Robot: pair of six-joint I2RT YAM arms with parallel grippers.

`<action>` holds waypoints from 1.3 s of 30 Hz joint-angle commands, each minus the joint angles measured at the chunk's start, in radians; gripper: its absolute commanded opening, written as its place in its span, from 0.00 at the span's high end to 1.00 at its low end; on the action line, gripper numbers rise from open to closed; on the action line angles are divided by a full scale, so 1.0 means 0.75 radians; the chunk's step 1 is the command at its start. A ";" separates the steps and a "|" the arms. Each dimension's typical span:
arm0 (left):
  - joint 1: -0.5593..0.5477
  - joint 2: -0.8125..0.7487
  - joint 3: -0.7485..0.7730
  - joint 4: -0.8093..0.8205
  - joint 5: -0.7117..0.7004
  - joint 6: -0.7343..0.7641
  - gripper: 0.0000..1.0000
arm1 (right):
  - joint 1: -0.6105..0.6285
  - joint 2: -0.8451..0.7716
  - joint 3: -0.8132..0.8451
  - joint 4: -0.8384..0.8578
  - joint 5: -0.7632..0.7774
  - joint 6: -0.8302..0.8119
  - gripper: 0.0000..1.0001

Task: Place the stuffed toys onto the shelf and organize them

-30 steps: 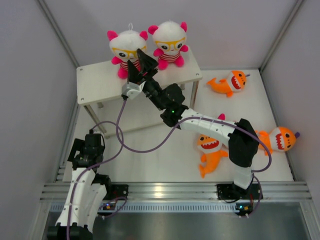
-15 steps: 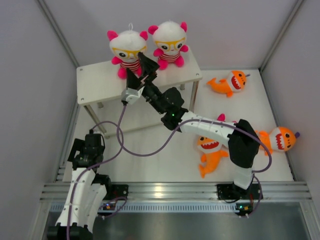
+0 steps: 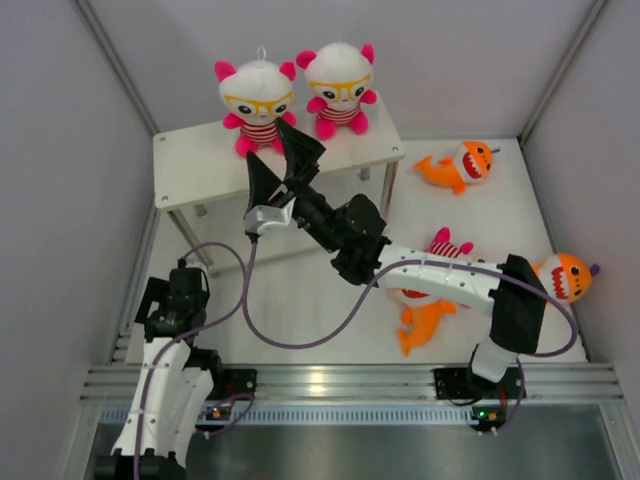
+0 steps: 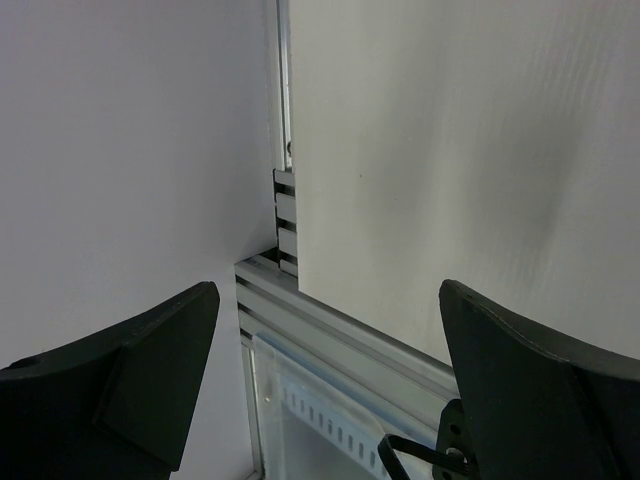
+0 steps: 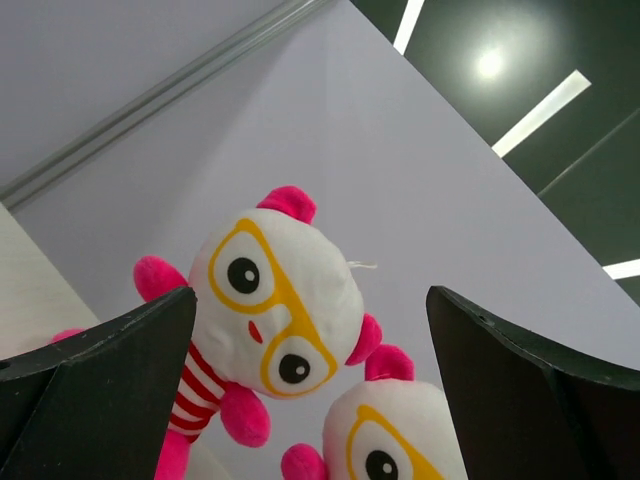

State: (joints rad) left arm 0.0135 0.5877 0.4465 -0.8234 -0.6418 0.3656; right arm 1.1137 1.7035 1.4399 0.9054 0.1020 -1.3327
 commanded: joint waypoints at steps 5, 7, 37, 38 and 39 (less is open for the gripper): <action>0.006 -0.037 0.069 -0.021 -0.005 -0.001 0.02 | 0.227 -0.454 -0.142 -0.292 0.234 0.267 0.01; 0.006 -0.051 0.082 -0.029 0.001 0.001 0.02 | 0.264 -0.626 -0.165 -0.597 0.295 0.555 0.01; 0.009 -0.096 0.241 -0.101 0.146 0.001 0.02 | -1.550 -0.942 -1.042 -1.901 0.087 2.910 0.31; 0.009 -0.096 0.243 -0.103 0.146 0.001 0.02 | -1.567 -0.930 -1.059 -1.872 0.071 2.920 0.31; 0.007 -0.092 0.253 -0.107 0.150 0.001 0.02 | -1.575 -0.899 -1.079 -1.854 0.054 2.928 0.31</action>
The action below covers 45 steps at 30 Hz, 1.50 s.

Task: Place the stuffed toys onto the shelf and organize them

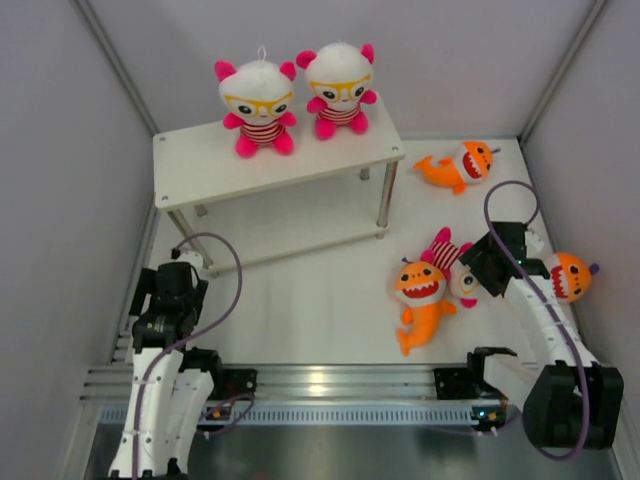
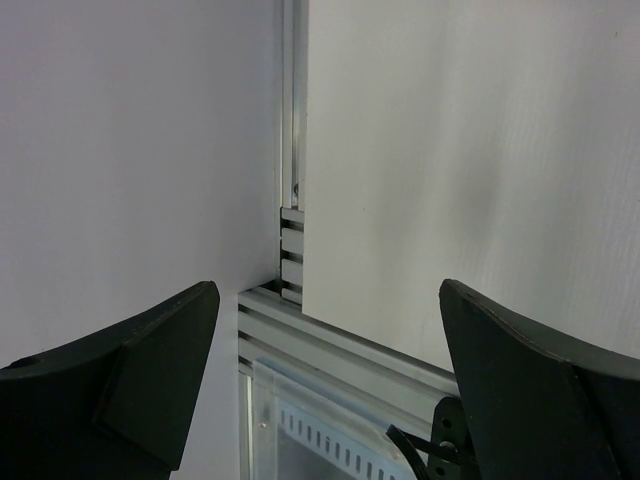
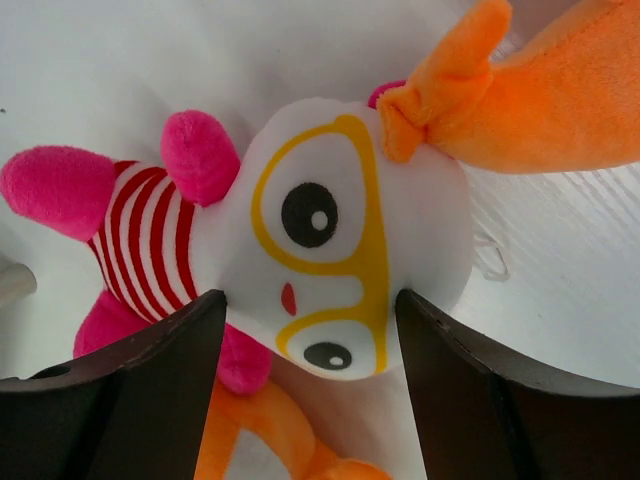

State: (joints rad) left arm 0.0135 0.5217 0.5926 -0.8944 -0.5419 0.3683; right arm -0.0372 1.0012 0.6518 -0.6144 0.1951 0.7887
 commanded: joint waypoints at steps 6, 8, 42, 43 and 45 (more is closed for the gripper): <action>0.006 -0.008 0.163 -0.100 0.152 -0.029 0.02 | -0.091 0.142 -0.075 0.265 -0.031 0.094 0.49; 0.009 -0.010 0.212 -0.147 0.217 -0.035 0.02 | -0.128 0.126 -0.108 0.291 -0.037 0.092 0.72; 0.139 0.300 1.292 -0.472 0.919 -0.141 0.02 | -0.110 -0.118 1.395 0.958 -0.527 -0.902 1.00; 0.164 0.309 1.314 -0.472 0.943 -0.149 0.02 | -0.110 -0.082 1.517 0.954 -0.577 -0.898 1.00; 0.188 0.331 1.379 -0.472 0.980 -0.156 0.02 | -0.110 0.013 1.620 0.958 -0.711 -0.888 1.00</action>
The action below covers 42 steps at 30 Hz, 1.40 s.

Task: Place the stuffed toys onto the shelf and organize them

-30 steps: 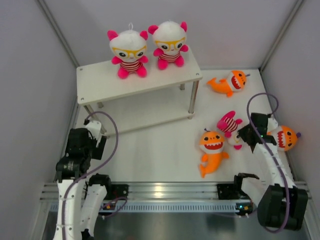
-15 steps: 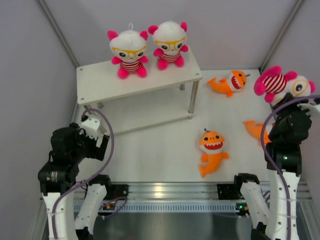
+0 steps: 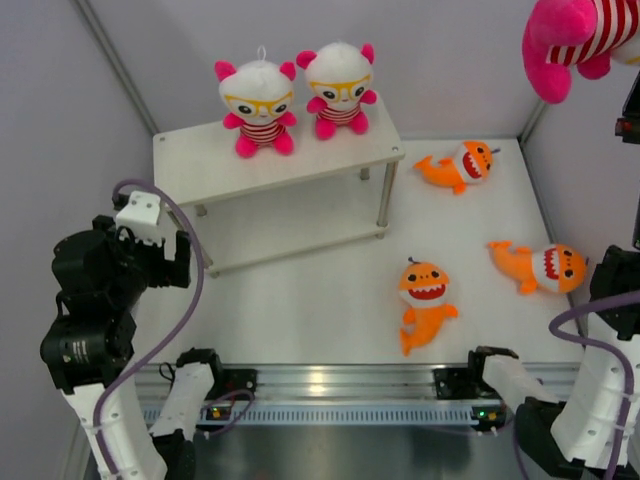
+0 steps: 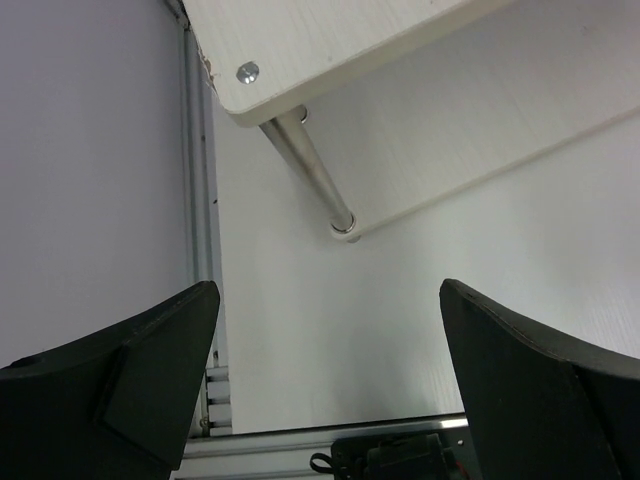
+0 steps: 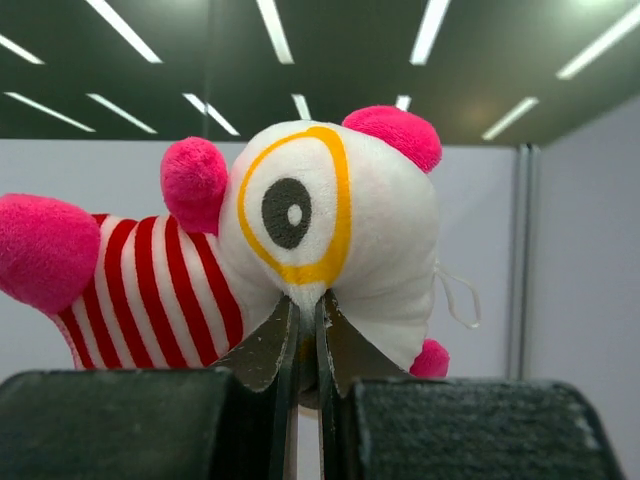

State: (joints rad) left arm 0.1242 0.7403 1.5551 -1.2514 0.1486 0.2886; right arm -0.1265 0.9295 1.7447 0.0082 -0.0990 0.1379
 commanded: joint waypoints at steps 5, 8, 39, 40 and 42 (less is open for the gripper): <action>0.092 0.074 0.227 0.004 0.143 -0.037 0.02 | 0.060 0.261 0.318 0.206 -0.588 -0.085 1.00; 0.100 0.099 0.319 0.000 0.170 -0.031 0.02 | 0.364 0.453 0.634 -0.193 -0.480 -0.463 1.00; 0.196 0.066 0.645 0.006 0.640 -0.107 0.09 | 2.204 0.777 -0.451 1.245 0.786 -2.458 1.00; 0.196 0.074 0.655 0.006 0.687 -0.115 0.09 | 2.218 0.810 -0.449 1.265 0.801 -2.479 1.00; 0.201 0.107 0.714 0.014 0.753 -0.155 0.10 | 2.263 0.857 -0.443 1.381 0.831 -2.601 1.00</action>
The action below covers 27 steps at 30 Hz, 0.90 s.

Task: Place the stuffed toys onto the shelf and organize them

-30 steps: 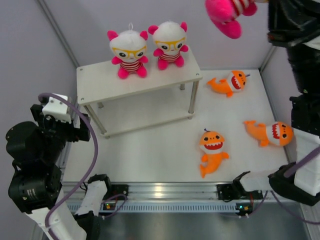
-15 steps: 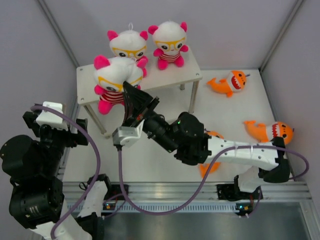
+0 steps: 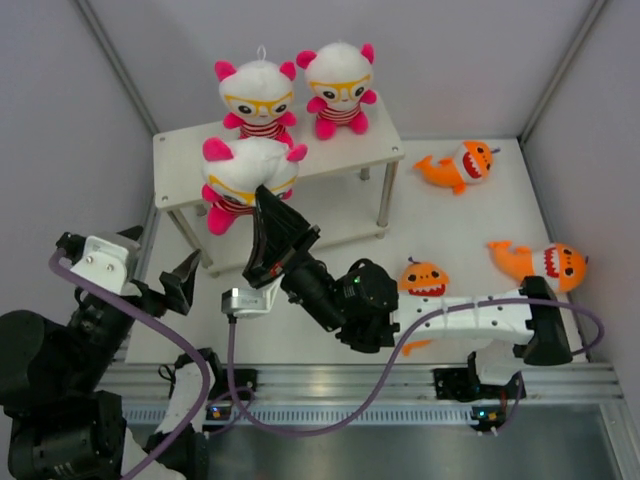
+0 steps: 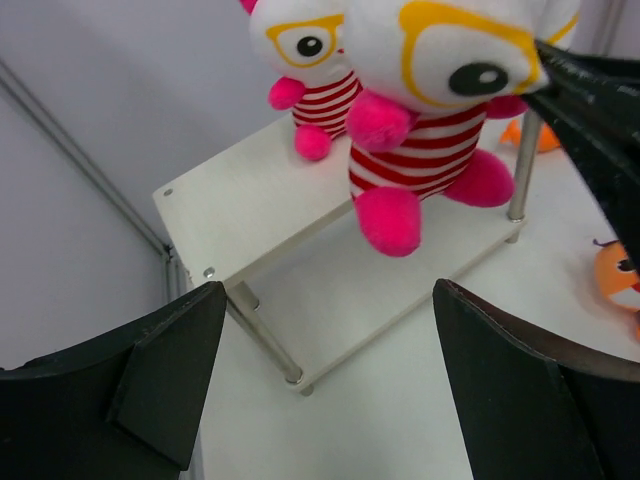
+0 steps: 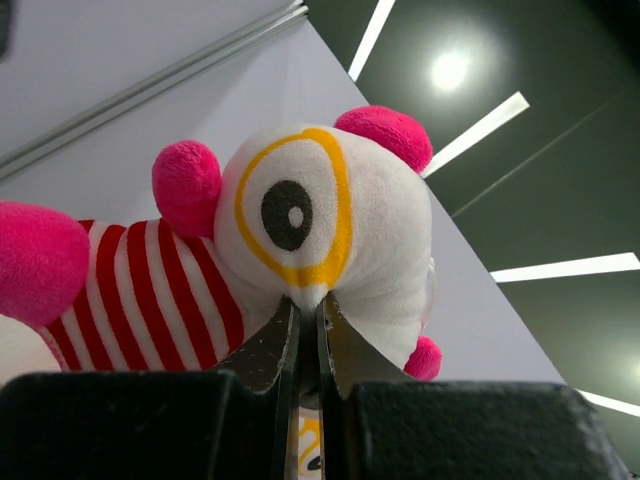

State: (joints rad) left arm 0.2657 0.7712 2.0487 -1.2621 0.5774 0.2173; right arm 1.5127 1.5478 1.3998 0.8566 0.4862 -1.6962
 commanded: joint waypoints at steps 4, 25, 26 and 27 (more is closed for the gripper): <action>0.026 0.084 0.142 0.089 0.128 -0.103 0.09 | 0.102 0.104 0.025 0.288 0.086 -0.266 1.00; 0.061 0.111 0.054 0.145 0.243 -0.167 0.07 | 0.157 0.257 0.122 0.277 -0.018 -0.346 1.00; 0.061 0.111 0.050 0.151 0.237 -0.171 0.07 | 0.163 0.270 0.138 0.291 -0.028 -0.362 1.00; 0.063 0.111 0.048 0.153 0.230 -0.177 0.07 | 0.165 0.286 0.148 0.298 -0.031 -0.375 1.00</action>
State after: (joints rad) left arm 0.3016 0.8318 2.0926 -1.2079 0.7341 0.1020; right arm 1.6150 1.7374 1.4429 0.9932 0.5030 -1.9305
